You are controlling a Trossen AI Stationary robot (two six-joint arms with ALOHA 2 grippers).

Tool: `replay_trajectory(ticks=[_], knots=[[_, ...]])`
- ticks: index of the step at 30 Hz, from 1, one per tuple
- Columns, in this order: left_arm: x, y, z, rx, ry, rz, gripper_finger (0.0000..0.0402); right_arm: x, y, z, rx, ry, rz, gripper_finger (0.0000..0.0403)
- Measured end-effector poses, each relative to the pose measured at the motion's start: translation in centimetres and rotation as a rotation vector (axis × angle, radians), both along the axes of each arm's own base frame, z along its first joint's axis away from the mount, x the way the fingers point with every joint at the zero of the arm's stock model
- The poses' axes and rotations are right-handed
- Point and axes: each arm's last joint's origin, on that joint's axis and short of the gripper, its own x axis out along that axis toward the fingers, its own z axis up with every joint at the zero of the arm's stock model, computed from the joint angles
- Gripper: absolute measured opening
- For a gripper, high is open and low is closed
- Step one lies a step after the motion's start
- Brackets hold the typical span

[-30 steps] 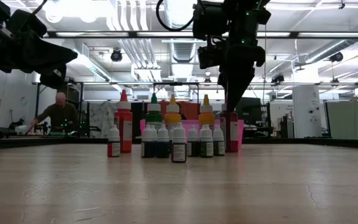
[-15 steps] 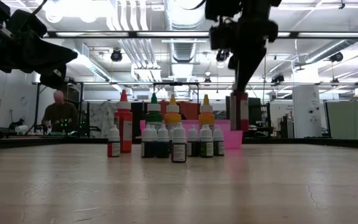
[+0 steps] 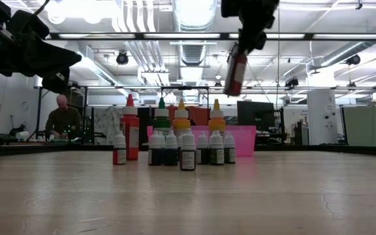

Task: Pick & Place food coloring
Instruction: Put the large red food coloring bottle into the pink bin

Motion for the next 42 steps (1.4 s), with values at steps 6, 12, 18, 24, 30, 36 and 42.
replay_trajectory(ticks=[6,12,18,24,30,36,42], knots=[[0.0,0.0,0.0,0.000,0.000,0.000,0.0000,0.9,-1.4,1.6,-0.009,-0.027,-0.037,0.0111],[0.0,0.0,0.0,0.000,0.000,0.000,0.0000,2.1,-3.1,2.5,-0.028,-0.037,-0.049,0.0111],[0.0,0.0,0.0,0.000,0.000,0.000,0.0000,3.1,-5.4,2.2,-0.051,0.001,-0.045,0.0111],[0.0,0.0,0.0,0.000,-0.001,0.000,0.0000,4.0,-7.7,1.6,-0.090,0.027,0.003,0.0111],[0.0,0.0,0.0,0.000,0.000,-0.001,0.0000,4.1,-10.1,1.0,-0.125,0.066,0.046,0.0111],[0.0,0.0,0.0,0.000,0.000,0.000,0.0000,4.1,-11.9,0.1,-0.145,0.101,0.087,0.0111],[0.0,0.0,0.0,0.000,0.000,0.000,0.0000,4.6,-13.1,-0.9,-0.135,0.123,0.068,0.0111]])
